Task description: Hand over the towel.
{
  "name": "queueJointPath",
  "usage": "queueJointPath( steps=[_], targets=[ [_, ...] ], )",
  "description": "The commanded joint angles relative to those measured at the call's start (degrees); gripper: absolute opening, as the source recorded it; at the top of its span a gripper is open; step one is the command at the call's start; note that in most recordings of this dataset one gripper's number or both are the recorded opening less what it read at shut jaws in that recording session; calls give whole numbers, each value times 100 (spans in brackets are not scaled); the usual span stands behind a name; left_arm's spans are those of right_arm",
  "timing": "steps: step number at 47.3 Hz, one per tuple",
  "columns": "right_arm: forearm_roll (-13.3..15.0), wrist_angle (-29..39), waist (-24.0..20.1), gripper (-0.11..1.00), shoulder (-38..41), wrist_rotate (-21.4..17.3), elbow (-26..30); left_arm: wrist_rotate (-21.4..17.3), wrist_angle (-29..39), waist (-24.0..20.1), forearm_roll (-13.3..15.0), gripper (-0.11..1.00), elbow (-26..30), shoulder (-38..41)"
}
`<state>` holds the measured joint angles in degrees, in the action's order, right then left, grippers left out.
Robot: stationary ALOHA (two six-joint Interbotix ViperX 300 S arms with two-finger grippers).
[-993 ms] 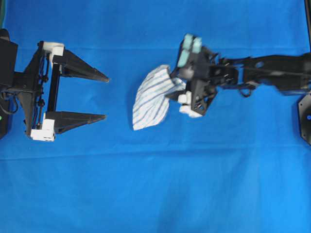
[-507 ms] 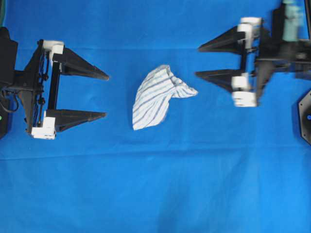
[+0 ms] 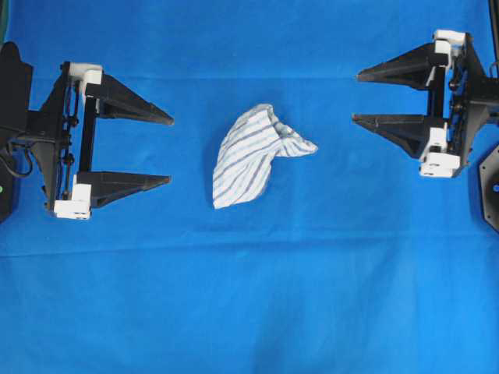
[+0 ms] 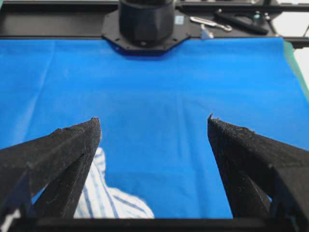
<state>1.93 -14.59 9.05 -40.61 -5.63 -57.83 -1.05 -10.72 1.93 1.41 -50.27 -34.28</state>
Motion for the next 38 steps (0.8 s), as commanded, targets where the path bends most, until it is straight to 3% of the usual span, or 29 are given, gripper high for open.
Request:
queueJointPath(
  steps=[1, 9, 20, 27, 38],
  targets=[
    [-18, 0, -9, 70, -35, -35, 79, -9, -53, -18, 9, 88, 53, -53],
    [-53, 475, -9, 70, -527, -62, 53, 0, 88, -26, 9, 88, -114, -404],
    [-44, 1723, -9, 70, -1758, -53, -114, 9, 325, -26, 0, 88, -606, -1397],
    [-35, 2250, -9, 70, -2698, -53, -545, 9, 396, -35, 9, 88, -1143, -2206],
    [0, 2408, 0, 70, -3814, -44, -1415, 9, 422, -70, 9, 88, -2013, -3445]
  ],
)
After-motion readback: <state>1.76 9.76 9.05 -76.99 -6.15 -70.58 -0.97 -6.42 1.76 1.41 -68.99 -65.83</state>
